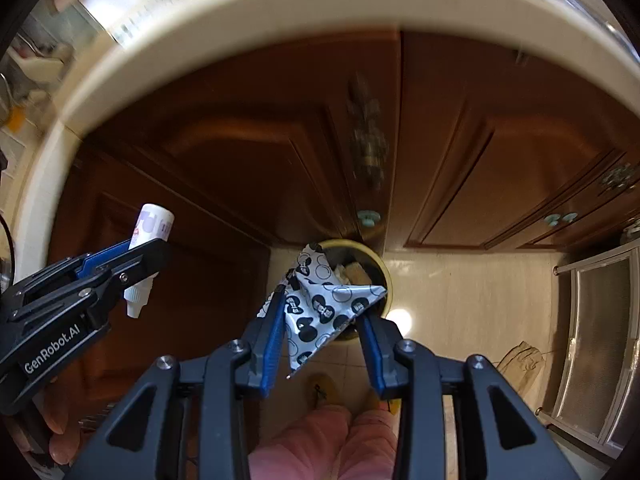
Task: Collect trash
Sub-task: 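Carry both tools down over the bin and open them, dropping wrapper and bottle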
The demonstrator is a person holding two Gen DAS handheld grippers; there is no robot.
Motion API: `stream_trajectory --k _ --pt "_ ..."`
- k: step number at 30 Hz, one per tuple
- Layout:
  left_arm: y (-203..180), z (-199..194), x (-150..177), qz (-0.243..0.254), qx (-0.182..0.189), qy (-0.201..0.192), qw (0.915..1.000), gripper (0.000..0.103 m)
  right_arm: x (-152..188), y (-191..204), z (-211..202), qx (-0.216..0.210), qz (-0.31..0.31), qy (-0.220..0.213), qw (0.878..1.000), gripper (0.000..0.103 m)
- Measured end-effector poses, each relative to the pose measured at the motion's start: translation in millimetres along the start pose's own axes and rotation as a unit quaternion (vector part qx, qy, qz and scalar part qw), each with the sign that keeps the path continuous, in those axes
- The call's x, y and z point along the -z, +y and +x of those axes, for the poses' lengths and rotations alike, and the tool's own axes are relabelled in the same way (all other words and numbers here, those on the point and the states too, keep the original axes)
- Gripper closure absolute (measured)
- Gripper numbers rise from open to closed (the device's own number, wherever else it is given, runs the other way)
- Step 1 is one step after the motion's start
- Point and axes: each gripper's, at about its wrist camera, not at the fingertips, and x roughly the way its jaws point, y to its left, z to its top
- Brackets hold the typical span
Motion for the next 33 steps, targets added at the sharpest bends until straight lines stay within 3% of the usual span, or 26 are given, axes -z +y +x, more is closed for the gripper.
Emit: stream_trajectory --k 7,16,19,21,25,33 --pt "29 93 33 -0.046 0.021 0.027 0.9983 0.081 11 -16 87 -0.006 -0.015 0.031 0.999 0.068" --pt "42 173 52 -0.041 0.045 0.044 0.9972 0.08 20 -23 176 -0.017 -0.019 0.056 0.998 0.066" --pt "45 185 55 -0.04 0.045 0.045 0.9972 0.063 23 -26 189 -0.021 -0.02 0.055 0.998 0.066" --pt "49 187 54 -0.046 0.04 0.041 0.9973 0.042 26 -30 195 -0.025 -0.022 0.061 0.998 0.064" --pt "53 191 53 -0.057 0.033 0.04 0.997 0.041 28 -33 201 -0.026 -0.017 0.068 0.997 0.055" --pt "43 166 49 -0.05 0.005 0.02 0.9985 0.041 26 -34 176 -0.031 -0.001 0.06 0.998 0.053"
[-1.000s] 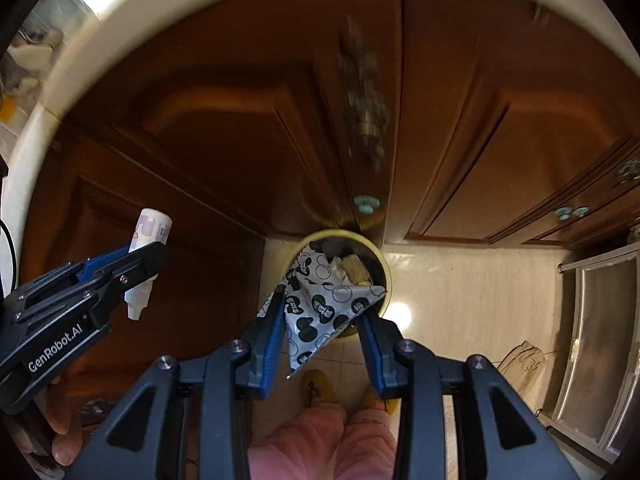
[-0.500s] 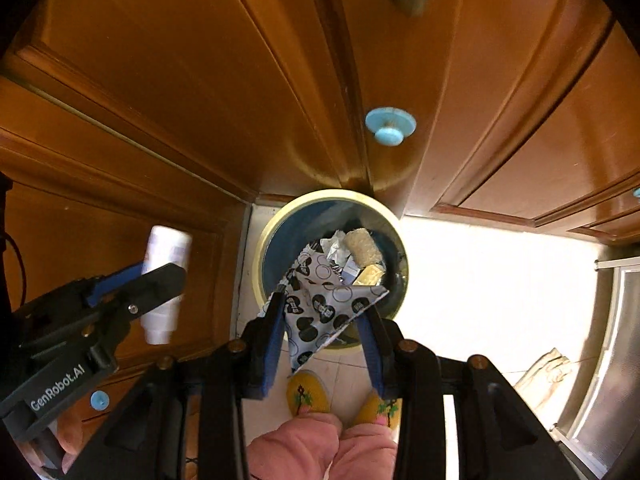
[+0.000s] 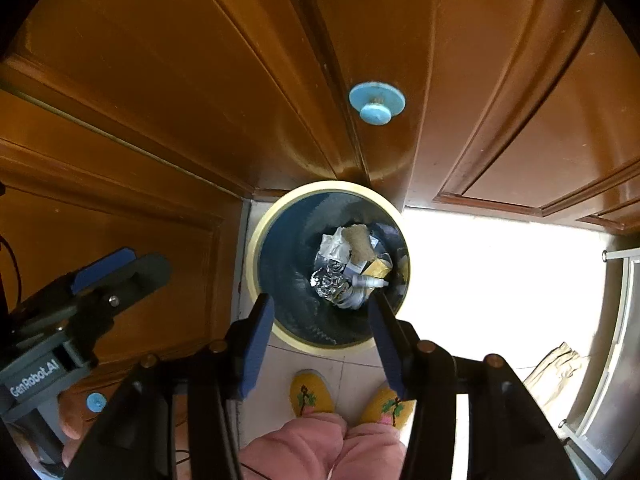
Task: Collect trash
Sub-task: 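Carry both tools down over the bin and open them, dropping wrapper and bottle, then raise both tools back up to the counter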
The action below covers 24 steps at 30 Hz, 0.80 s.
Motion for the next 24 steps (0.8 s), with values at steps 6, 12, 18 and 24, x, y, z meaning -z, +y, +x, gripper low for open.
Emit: stream_trajectory --k 6,12,18,24 --pt "-18 -46 -1 0.028 -0.02 -0.017 0.9992 0.041 2 4 -38 -0.014 0.023 -0.002 1.0 0.053" --pt "-28 -97 -9 0.024 -0.013 0.008 0.9996 0.041 5 13 -86 -0.013 0.028 -0.002 1.0 0.053" --pt "-52 -167 -14 0.055 -0.013 -0.004 0.9984 0.041 7 30 -147 -0.013 0.019 -0.007 1.0 0.053" --pt "-78 -246 -20 0.095 -0.016 -0.027 0.9949 0.041 12 49 -215 -0.016 0.004 -0.019 1.0 0.053"
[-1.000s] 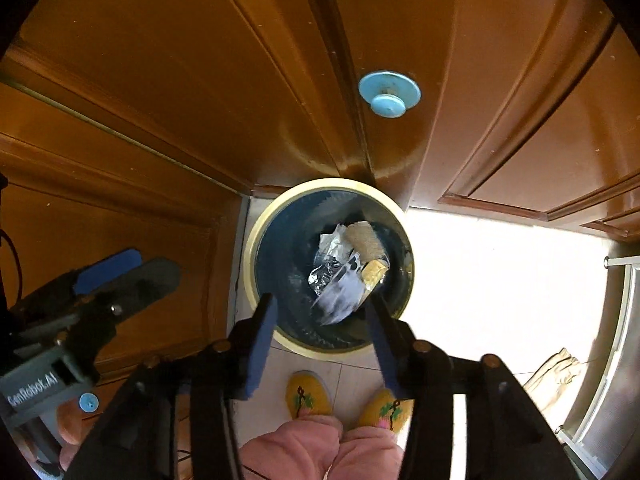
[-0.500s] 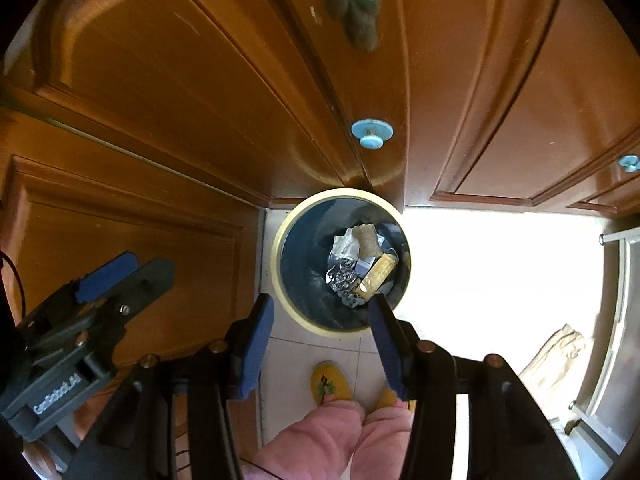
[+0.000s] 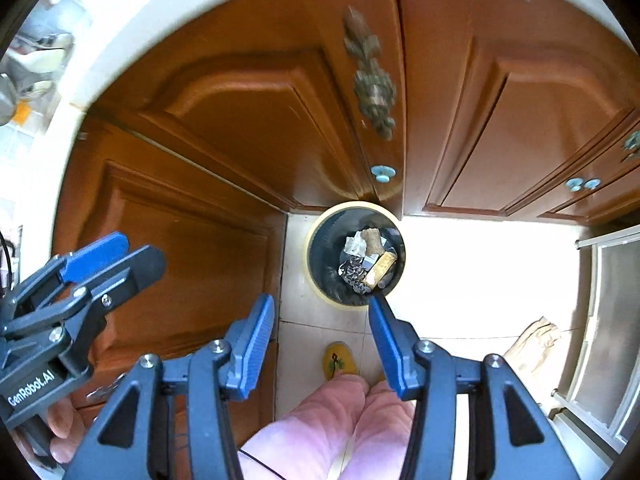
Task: Collect trash
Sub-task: 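Raise both tools back up to the counter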
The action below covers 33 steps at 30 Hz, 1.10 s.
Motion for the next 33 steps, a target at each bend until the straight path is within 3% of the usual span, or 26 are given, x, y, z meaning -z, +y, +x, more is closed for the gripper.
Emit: stream_trajectory --k 8,18,26,28,33 --pt "-20 -92 -17 0.052 0.019 -0.036 0.9978 0.041 5 16 -78 0.005 -0.012 -0.037 0.999 0.053" --pt "-28 -178 -51 0.073 0.047 -0.105 0.9907 0.04 3 39 -178 0.017 -0.03 -0.144 0.989 0.052" --pt "-28 -215 -77 0.059 0.065 -0.137 0.9866 0.029 -18 59 -230 0.005 -0.034 -0.203 0.979 0.05" --pt "-29 -221 -85 0.056 0.063 -0.146 0.9857 0.029 -27 63 -239 0.0 -0.037 -0.214 0.976 0.044" --pt "-24 -224 -111 0.041 0.056 -0.162 0.9843 0.029 -53 71 -254 0.001 -0.057 -0.243 0.968 0.044"
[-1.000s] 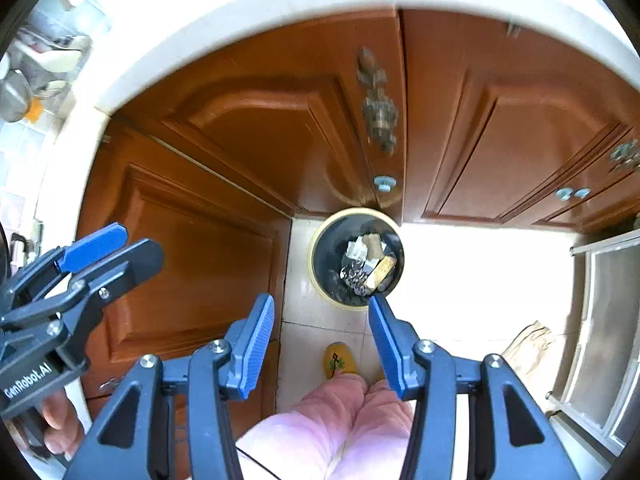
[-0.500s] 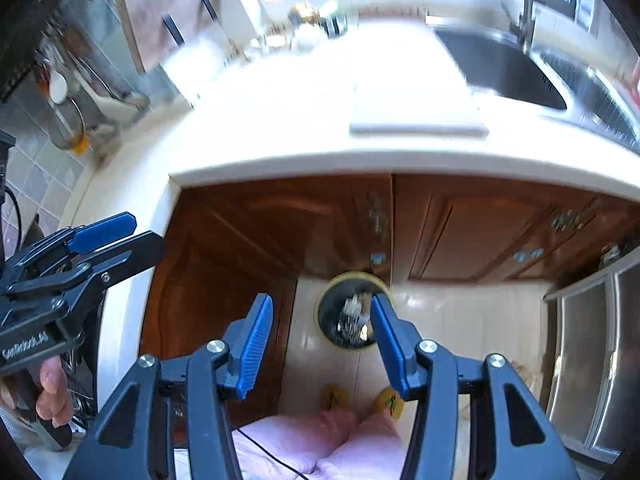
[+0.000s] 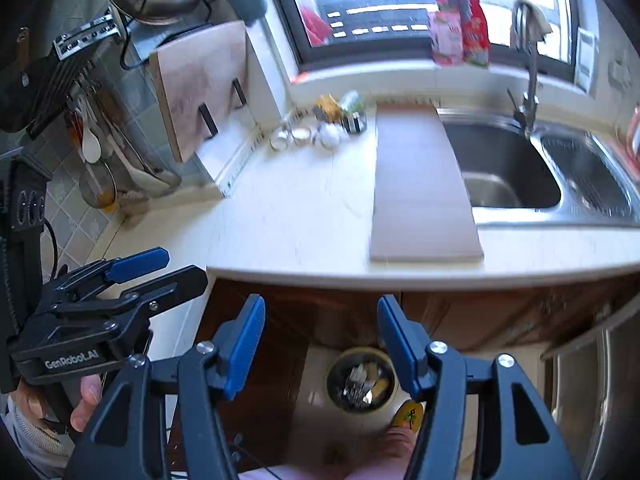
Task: Collect trash
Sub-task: 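Raise both tools back up to the counter, then grasp the clear plastic bag with the left tool while the right tool reaches toward the green-white carton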
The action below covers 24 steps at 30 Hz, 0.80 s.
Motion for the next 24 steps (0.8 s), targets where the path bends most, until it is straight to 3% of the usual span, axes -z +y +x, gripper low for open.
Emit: stream_trajectory --k 9,17,24 --pt "22 38 -63 -0.032 -0.046 -0.022 0.9982 0.028 -64 -25 45 -0.024 -0.02 0.004 1.0 0.044" --pt "47 121 -138 -0.075 -0.081 -0.002 0.9938 0.028 -149 -61 123 -0.05 -0.041 0.044 0.997 0.044" --pt "72 209 -193 -0.13 -0.085 0.033 0.9874 0.028 -215 -91 197 -0.062 -0.059 0.077 0.993 0.044"
